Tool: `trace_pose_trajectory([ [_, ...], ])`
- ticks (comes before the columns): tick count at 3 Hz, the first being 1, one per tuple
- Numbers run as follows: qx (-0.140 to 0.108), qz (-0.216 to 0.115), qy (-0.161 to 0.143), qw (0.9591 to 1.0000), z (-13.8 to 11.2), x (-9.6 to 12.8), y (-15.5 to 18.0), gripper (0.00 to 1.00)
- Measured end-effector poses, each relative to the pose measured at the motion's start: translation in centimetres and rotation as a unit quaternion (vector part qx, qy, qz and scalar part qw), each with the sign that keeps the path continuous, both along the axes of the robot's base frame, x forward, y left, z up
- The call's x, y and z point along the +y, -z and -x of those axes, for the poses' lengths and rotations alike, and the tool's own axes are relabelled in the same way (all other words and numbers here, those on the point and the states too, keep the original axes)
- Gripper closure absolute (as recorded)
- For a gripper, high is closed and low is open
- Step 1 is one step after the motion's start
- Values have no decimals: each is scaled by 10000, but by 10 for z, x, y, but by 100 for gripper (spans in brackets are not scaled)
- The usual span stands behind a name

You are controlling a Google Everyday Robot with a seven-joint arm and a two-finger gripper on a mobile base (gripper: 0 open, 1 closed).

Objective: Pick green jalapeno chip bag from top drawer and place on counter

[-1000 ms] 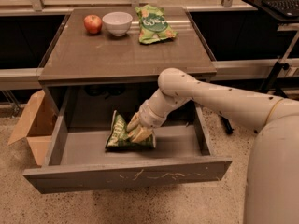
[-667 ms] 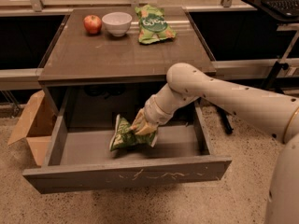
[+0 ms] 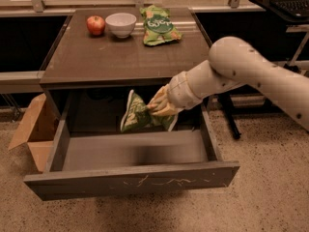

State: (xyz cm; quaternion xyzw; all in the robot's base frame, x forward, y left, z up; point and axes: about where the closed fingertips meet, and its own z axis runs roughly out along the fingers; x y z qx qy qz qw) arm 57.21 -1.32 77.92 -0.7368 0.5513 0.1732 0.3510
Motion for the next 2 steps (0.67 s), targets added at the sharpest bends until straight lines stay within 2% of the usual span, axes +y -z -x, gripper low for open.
trace_pose_trajectory([
  [1, -116, 10, 172, 9998, -2, -21, -26, 100],
  [2, -126, 11, 184, 9997, -2, -22, -28, 100],
])
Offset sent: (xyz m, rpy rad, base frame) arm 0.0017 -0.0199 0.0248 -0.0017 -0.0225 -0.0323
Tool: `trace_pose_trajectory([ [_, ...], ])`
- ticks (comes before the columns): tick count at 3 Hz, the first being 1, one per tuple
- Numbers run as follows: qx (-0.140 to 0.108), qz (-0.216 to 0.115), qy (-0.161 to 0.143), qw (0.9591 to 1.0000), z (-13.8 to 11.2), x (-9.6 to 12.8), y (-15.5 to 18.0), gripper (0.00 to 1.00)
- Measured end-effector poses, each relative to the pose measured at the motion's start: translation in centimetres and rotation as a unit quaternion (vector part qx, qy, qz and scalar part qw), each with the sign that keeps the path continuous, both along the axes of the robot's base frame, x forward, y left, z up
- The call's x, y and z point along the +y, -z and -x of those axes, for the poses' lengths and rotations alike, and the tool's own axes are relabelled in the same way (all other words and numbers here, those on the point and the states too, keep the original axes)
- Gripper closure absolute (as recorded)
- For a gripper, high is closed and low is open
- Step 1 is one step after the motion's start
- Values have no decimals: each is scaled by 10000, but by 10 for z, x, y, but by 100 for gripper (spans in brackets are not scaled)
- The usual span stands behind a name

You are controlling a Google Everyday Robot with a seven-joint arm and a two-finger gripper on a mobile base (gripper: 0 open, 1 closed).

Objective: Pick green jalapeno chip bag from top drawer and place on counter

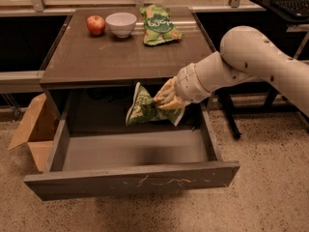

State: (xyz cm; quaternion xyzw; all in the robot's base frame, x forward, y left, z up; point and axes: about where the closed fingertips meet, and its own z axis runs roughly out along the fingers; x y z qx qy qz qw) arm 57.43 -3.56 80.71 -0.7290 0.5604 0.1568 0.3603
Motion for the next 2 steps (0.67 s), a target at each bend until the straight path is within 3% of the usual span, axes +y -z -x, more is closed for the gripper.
trace_pose_trajectory([
  [1, -245, -292, 123, 9992, -12, -1, -18, 100],
  [2, -804, -555, 68, 9952, -37, -8, -62, 100],
])
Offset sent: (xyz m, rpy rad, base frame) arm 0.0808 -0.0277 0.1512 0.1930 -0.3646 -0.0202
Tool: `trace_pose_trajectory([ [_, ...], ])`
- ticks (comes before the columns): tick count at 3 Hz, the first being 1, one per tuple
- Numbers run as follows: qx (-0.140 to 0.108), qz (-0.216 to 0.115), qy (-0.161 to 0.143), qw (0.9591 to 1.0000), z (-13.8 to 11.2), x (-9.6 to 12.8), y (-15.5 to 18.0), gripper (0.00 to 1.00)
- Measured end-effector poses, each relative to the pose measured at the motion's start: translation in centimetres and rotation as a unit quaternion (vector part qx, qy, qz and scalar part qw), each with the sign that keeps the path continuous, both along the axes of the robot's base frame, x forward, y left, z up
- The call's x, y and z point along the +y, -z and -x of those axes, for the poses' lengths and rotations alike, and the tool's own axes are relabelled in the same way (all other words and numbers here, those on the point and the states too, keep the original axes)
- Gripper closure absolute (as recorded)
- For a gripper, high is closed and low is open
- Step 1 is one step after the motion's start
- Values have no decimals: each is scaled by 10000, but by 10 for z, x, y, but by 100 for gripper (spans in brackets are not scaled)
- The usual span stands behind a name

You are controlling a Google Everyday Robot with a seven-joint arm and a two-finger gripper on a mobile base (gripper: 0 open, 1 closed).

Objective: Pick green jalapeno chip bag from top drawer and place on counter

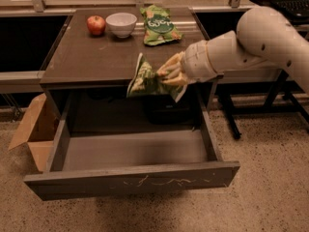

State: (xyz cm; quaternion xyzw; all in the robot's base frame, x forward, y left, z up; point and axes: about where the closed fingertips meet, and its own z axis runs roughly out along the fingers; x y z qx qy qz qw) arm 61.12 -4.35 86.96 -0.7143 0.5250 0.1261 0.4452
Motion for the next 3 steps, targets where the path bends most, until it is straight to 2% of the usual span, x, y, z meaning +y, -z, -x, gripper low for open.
trace_pose_trajectory([
  [1, -454, -279, 94, 9985, -42, -14, -39, 100],
  [2, -666, -605, 234, 9957, -88, -26, -59, 100],
  [3, -620, -972, 403, 9925, -127, -35, -62, 81],
])
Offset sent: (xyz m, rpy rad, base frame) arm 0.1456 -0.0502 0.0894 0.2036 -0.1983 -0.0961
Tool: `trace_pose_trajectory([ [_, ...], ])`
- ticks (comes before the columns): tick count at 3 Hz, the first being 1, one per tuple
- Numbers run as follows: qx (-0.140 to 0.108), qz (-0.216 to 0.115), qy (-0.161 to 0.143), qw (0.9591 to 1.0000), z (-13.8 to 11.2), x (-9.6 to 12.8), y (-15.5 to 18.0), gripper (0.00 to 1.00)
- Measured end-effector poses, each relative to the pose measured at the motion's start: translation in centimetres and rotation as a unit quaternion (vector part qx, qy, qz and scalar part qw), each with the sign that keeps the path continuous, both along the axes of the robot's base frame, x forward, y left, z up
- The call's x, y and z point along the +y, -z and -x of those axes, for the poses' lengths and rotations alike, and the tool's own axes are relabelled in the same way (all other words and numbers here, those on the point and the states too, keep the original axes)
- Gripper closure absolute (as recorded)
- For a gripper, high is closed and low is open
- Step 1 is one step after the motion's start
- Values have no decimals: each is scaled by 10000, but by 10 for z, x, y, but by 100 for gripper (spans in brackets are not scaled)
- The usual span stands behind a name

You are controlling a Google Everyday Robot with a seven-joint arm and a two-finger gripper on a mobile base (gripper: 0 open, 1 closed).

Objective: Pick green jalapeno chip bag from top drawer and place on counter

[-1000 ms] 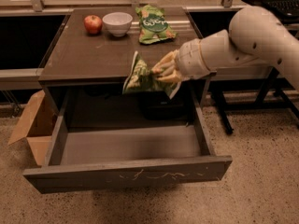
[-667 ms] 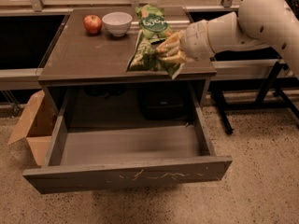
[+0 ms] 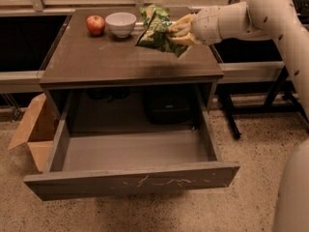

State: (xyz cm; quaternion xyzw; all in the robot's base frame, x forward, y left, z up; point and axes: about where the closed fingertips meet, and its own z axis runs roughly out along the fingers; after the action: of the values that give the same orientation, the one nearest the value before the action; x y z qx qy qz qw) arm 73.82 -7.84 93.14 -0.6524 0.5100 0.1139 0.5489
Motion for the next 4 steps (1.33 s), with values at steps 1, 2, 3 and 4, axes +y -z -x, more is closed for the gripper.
trace_pose_trajectory([
  [1, 50, -239, 87, 9997, -24, -7, 0, 58],
  [2, 81, -369, 118, 9992, -36, -11, 0, 34],
  [3, 118, -436, 122, 9989, -42, -11, 1, 11],
  [4, 127, -440, 161, 9988, -45, -15, 0, 0],
])
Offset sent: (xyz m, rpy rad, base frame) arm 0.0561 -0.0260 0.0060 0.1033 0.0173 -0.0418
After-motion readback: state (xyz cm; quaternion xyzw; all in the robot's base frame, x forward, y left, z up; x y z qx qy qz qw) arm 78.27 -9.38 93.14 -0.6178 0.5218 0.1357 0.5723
